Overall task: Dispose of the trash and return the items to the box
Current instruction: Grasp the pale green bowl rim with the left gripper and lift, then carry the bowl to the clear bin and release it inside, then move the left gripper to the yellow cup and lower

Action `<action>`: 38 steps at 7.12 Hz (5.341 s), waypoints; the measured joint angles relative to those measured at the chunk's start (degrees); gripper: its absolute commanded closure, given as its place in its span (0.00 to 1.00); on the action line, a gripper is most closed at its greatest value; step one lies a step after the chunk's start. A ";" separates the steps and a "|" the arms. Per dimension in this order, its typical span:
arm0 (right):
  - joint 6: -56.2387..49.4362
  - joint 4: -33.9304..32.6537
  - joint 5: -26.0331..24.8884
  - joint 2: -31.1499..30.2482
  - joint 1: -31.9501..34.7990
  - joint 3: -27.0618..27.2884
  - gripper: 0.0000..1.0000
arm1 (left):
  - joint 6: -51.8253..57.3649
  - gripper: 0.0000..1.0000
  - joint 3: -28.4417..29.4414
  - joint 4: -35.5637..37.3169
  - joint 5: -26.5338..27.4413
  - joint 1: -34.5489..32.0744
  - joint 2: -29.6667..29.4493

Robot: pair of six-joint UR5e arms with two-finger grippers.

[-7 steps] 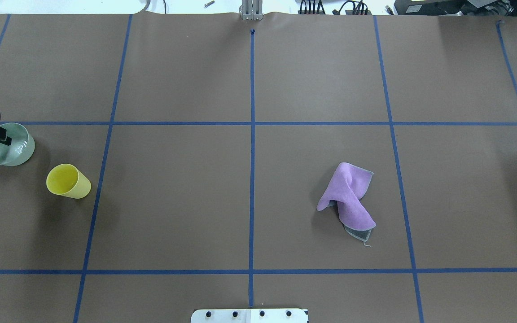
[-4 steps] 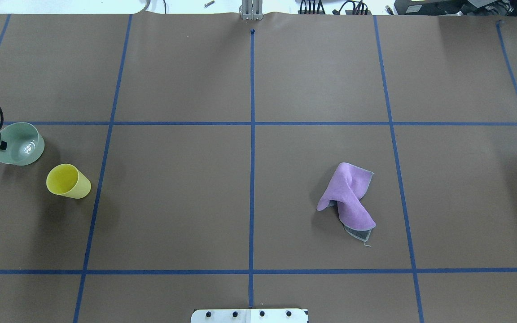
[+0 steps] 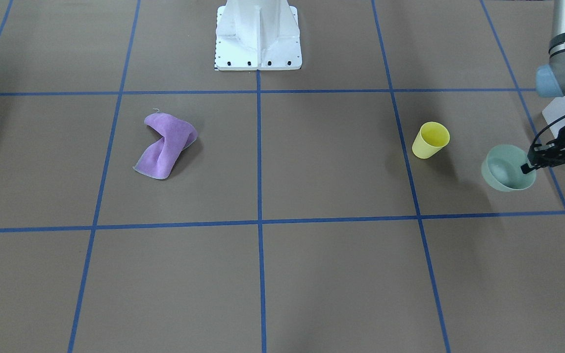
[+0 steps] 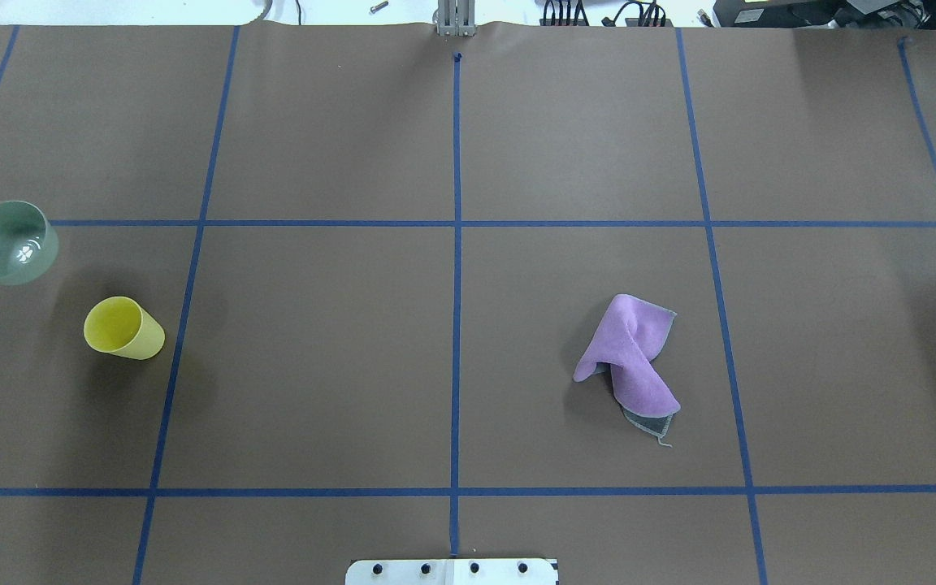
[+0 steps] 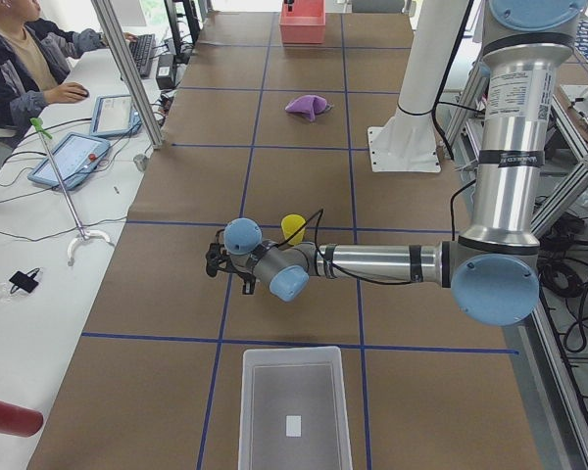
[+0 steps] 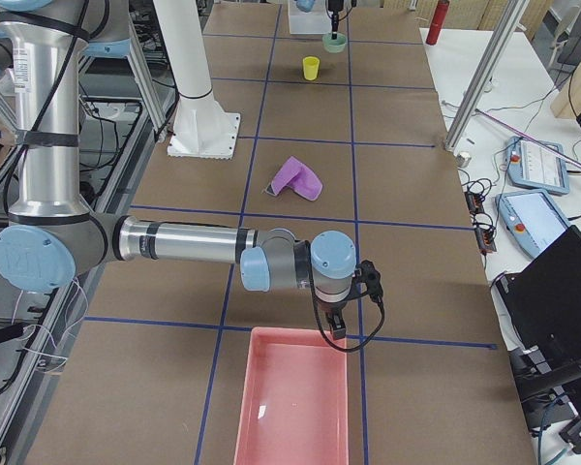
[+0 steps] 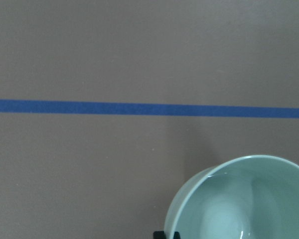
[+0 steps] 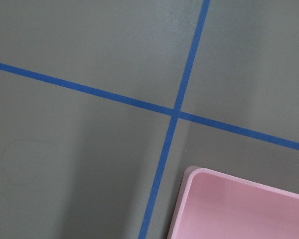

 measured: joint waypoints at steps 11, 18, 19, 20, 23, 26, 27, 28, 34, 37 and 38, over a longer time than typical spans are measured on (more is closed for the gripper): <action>0.41 0.09 0.63 0.01 -1.27 -0.08 0.00 | 45.44 1.00 22.17 10.09 7.69 -27.97 7.77; 0.97 0.09 0.59 0.74 -1.35 -1.35 0.00 | 44.63 0.29 29.77 9.41 8.27 -28.02 2.25; 1.11 0.09 0.53 0.95 -1.36 -1.36 0.00 | 43.46 0.02 28.75 9.52 8.25 -28.02 2.29; 1.37 0.09 0.54 1.11 -1.37 -1.30 0.00 | 41.23 0.02 26.37 9.96 8.06 -28.25 2.34; 1.88 0.15 0.62 1.31 -1.37 -1.05 0.00 | 38.52 0.02 3.05 32.76 5.40 -30.64 2.15; 2.29 0.18 0.64 1.59 -1.50 -0.88 0.00 | 27.90 0.02 -21.81 48.22 0.77 -27.12 2.40; 3.80 0.29 0.68 1.65 -1.89 -0.51 0.00 | 19.53 0.01 -26.74 48.09 0.05 -21.60 2.14; 7.20 1.32 0.67 1.69 -2.85 0.04 0.00 | 10.47 0.01 -29.78 45.71 0.64 -15.50 1.87; 20.16 8.85 0.30 1.73 -7.09 0.36 0.00 | -22.14 0.17 -25.43 27.84 12.80 14.81 -4.33; 20.26 8.88 0.28 1.73 -7.16 0.30 0.00 | -22.55 0.21 -20.81 18.77 13.82 19.22 -2.45; 20.27 8.88 0.27 1.73 -7.17 0.26 0.00 | -22.35 0.21 -20.77 17.76 14.21 20.46 -2.05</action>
